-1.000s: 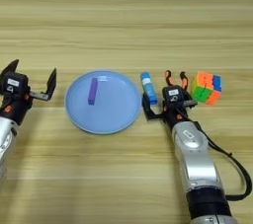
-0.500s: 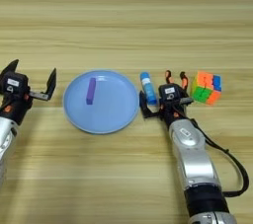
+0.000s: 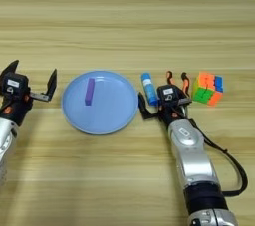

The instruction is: Move the objects on the table

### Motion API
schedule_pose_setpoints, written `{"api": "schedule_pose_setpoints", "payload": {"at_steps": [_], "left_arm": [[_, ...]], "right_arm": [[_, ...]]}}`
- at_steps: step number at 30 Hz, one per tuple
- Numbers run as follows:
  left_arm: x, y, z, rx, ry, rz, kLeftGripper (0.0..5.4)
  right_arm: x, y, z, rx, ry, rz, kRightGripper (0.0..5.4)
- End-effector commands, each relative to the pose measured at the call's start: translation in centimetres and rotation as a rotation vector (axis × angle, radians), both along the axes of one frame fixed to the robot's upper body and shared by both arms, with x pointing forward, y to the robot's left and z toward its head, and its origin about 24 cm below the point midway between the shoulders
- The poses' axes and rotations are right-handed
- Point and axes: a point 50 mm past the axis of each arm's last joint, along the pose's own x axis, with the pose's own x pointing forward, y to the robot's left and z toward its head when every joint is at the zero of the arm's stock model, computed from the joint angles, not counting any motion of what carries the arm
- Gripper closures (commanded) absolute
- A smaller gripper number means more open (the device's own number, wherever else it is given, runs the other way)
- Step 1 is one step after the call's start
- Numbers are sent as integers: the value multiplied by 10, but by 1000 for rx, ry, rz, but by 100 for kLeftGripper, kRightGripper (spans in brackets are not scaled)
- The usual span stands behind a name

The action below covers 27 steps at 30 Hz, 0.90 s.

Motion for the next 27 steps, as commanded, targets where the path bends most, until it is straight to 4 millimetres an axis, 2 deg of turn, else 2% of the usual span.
{"api": "schedule_pose_setpoints", "payload": {"at_steps": [1,16,27], "left_arm": [[0,-1,1,3,-9,2,0],[-1,0,1,3,-10,6,0],[1,1,1,4,-10,5,0]], "right_arm": [[1,5,-7,34,35,20,2],[1,5,-14,55,70,19,2],[2,4,-11,52,55,16,114]]}}
